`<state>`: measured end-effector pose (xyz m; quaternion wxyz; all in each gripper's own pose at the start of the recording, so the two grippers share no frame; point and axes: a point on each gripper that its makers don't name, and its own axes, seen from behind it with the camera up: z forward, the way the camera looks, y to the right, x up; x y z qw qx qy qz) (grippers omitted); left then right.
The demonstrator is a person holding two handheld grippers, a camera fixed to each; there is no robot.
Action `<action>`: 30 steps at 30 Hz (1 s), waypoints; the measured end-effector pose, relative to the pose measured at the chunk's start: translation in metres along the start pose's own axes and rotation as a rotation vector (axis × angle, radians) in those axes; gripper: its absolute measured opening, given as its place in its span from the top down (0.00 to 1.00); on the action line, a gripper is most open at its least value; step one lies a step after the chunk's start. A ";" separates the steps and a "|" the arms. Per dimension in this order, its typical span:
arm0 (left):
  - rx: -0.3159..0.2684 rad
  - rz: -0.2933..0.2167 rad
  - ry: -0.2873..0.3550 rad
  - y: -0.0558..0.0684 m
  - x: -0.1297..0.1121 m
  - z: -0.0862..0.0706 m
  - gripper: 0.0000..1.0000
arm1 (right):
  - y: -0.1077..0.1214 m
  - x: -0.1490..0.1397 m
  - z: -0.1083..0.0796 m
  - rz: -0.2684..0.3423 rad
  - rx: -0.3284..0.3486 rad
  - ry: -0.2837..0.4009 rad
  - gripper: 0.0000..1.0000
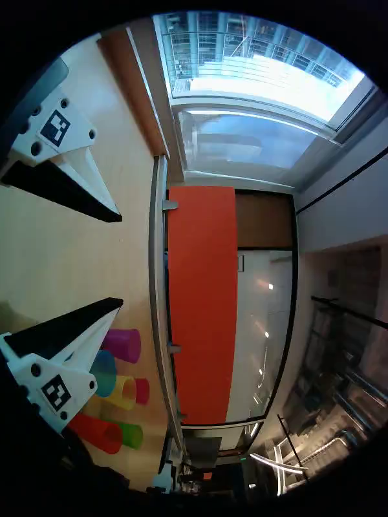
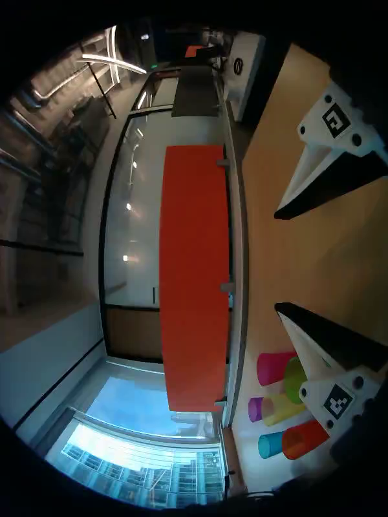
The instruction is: Pour water
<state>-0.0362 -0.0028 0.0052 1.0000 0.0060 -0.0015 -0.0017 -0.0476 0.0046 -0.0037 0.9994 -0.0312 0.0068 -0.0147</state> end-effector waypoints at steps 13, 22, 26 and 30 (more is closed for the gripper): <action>0.000 0.000 0.000 0.000 0.001 0.000 0.14 | 0.000 0.001 0.000 0.000 0.000 0.000 0.01; 0.000 0.000 0.000 0.000 0.000 0.000 0.14 | -0.001 0.001 -0.001 0.000 0.000 0.000 0.01; 0.000 0.000 0.000 0.000 0.000 0.000 0.14 | -0.001 0.001 -0.001 0.000 0.000 0.000 0.01; 0.000 0.001 0.000 0.000 0.000 0.000 0.14 | -0.001 0.001 -0.001 0.000 0.000 0.000 0.01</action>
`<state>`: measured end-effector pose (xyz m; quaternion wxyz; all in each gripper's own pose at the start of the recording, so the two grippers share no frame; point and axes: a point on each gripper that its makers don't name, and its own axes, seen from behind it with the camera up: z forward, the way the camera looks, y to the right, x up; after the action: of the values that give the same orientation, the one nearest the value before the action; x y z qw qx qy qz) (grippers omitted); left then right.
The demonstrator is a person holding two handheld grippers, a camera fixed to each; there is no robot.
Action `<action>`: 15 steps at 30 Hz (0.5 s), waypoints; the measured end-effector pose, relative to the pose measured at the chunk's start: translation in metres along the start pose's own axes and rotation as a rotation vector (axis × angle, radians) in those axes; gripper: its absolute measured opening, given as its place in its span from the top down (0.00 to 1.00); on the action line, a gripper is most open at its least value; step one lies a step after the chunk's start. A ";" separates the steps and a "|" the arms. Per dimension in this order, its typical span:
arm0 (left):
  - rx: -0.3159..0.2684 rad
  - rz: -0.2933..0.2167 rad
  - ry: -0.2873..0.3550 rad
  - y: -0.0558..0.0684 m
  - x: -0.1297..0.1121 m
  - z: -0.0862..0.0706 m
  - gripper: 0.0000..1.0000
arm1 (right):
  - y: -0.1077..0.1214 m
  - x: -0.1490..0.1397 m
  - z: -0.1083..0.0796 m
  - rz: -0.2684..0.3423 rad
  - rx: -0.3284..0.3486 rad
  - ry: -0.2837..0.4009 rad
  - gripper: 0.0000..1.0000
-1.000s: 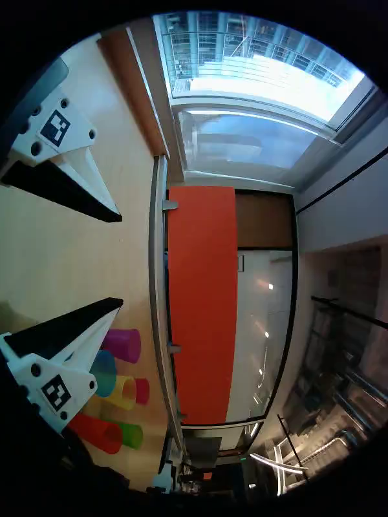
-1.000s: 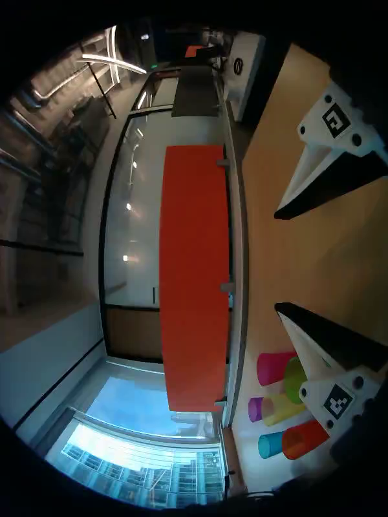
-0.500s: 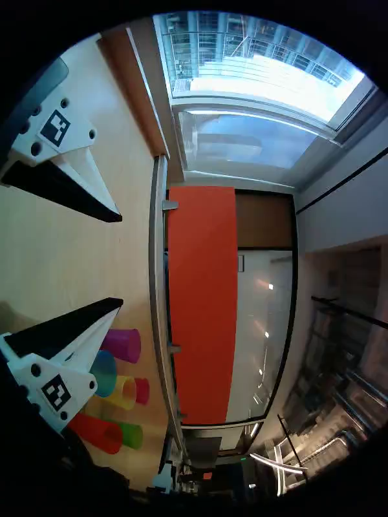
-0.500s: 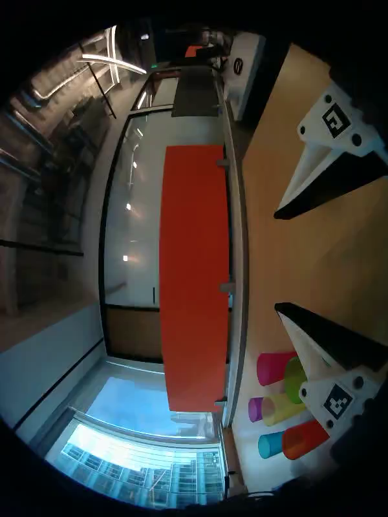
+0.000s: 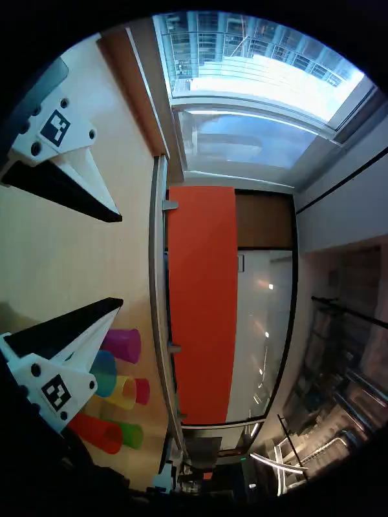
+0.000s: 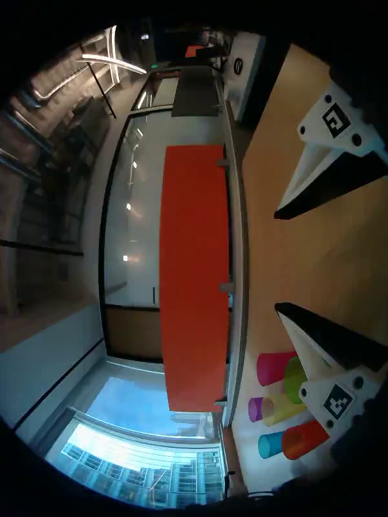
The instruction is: Pour water
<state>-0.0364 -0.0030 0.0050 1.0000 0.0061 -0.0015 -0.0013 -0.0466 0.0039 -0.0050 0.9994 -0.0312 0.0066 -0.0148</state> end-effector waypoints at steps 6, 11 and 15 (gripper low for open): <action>0.000 -0.002 0.001 0.000 0.001 0.000 0.14 | 0.001 0.000 0.001 0.000 0.000 0.000 0.00; 0.000 -0.002 0.001 0.000 0.001 0.000 0.14 | 0.001 0.000 0.001 0.000 0.000 0.000 0.01; 0.000 -0.002 0.000 0.000 0.000 0.000 0.14 | 0.001 0.000 0.000 0.000 0.000 0.000 0.00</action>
<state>-0.0362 -0.0031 0.0048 1.0000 0.0062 -0.0013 -0.0025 -0.0469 0.0053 -0.0046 0.9994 -0.0314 0.0065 -0.0149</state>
